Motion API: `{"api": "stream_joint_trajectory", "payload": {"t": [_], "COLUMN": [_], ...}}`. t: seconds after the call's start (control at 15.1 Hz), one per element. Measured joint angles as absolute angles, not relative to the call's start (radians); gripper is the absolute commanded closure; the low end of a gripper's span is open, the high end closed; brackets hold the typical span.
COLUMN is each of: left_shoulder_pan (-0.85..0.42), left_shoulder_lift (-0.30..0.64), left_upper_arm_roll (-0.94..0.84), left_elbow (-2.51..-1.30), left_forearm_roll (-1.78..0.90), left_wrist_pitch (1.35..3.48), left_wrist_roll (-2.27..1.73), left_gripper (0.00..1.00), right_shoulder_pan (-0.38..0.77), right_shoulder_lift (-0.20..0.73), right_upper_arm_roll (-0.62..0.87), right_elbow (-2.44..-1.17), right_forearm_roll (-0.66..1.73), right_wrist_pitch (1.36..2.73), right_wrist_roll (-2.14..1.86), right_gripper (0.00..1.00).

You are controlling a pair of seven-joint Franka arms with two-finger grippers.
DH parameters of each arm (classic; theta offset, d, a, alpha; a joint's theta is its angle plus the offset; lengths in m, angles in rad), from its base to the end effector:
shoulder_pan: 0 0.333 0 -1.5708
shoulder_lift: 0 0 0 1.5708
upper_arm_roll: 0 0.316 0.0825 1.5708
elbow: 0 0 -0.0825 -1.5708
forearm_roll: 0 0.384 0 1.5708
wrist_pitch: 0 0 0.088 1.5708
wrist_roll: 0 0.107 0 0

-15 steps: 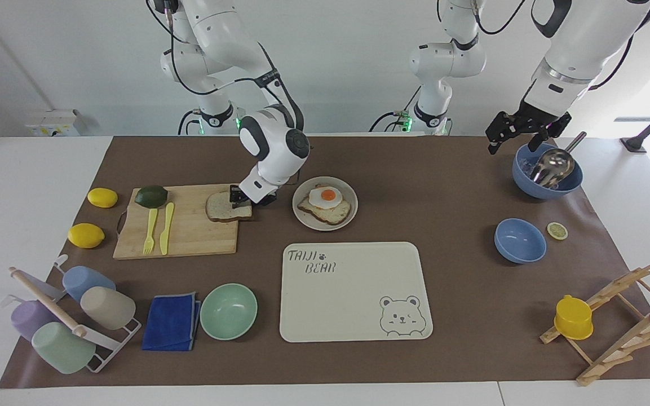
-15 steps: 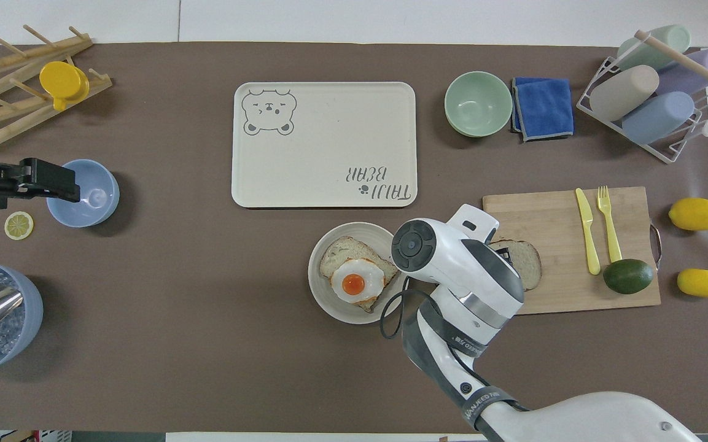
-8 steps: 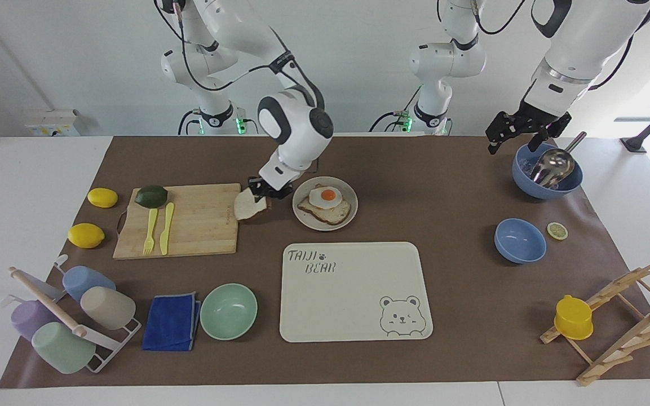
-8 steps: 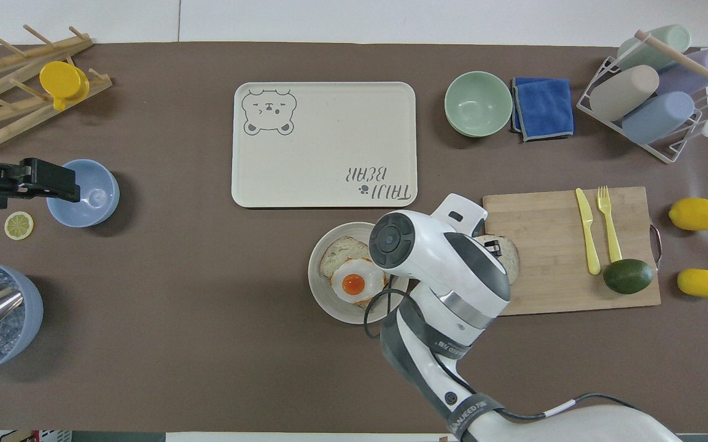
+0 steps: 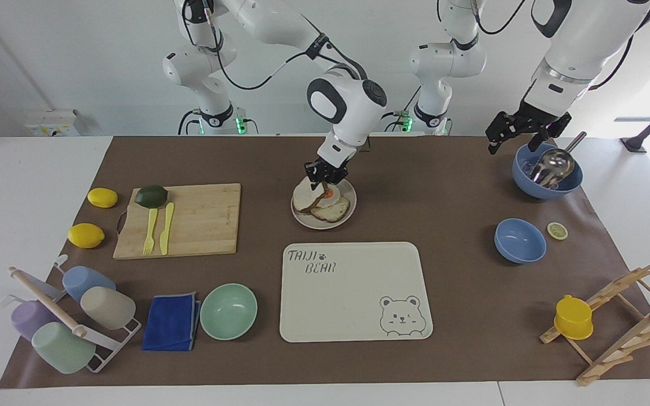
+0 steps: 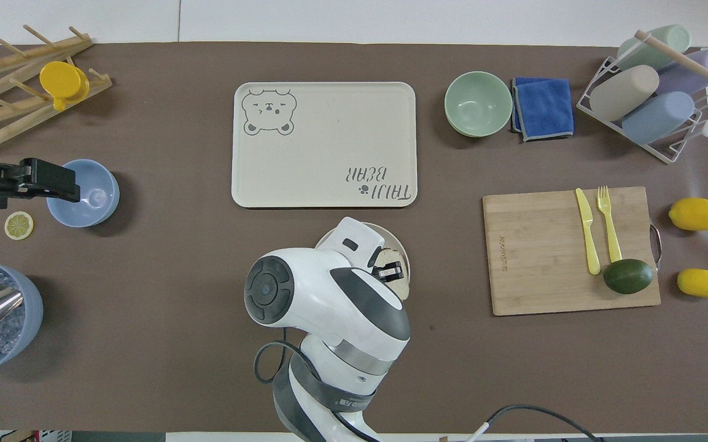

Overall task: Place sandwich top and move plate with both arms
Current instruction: 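Lower the bread onto the egg and open the right gripper, then withdraw the right gripper while the left gripper reaches the plate rim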

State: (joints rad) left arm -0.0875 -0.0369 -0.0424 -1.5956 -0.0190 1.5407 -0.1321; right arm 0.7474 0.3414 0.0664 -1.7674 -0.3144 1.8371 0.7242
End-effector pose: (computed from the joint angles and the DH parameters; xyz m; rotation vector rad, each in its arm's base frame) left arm 0.5350 -0.0724 0.6304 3.1265 0.0029 -0.0315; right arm 0.4414 0.4270 0.3538 2.7476 0.2945 -0.0088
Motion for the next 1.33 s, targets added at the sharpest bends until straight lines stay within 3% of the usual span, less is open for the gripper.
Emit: {"api": "stream_joint_trajectory", "payload": {"t": [0.13,0.2,0.6,0.93,1.13,1.33], "left_shoulder_pan": [-0.088,-0.088,-0.088,-0.088,-0.099,-0.181], "left_shoulder_lift": [-0.037,-0.037,-0.037,-0.043,-0.08,-0.15], "left_upper_arm_roll": [-0.042,-0.042,-0.042,-0.048,-0.064,-0.074], "left_elbow": [-1.596,-1.596,-1.596,-1.614,-1.709,-1.889], "left_forearm_roll": [-0.019,-0.019,-0.019,-0.019,-0.033,-0.063], "left_wrist_pitch": [1.54,1.54,1.538,1.536,1.567,1.688], "left_wrist_roll": [-0.132,-0.132,-0.132,-0.132,-0.133,-0.167], "left_gripper": [0.0,0.0,0.0,0.0,0.0,0.0], "right_shoulder_pan": [0.747,0.748,0.72,0.537,0.377,0.232], "right_shoulder_lift": [0.345,0.345,0.296,0.146,0.08,0.021], "right_upper_arm_roll": [0.065,0.065,0.063,0.055,0.051,0.046], "right_elbow": [-1.769,-1.766,-1.701,-1.676,-1.676,-1.674], "right_forearm_roll": [-0.28,-0.262,-0.167,-0.12,-0.092,-0.051], "right_wrist_pitch": [1.863,1.876,1.931,1.805,1.726,1.652], "right_wrist_roll": [0.724,0.724,0.725,0.668,0.541,0.386], "right_gripper": [0.18,0.0,0.0,0.0,0.0,0.0]}}
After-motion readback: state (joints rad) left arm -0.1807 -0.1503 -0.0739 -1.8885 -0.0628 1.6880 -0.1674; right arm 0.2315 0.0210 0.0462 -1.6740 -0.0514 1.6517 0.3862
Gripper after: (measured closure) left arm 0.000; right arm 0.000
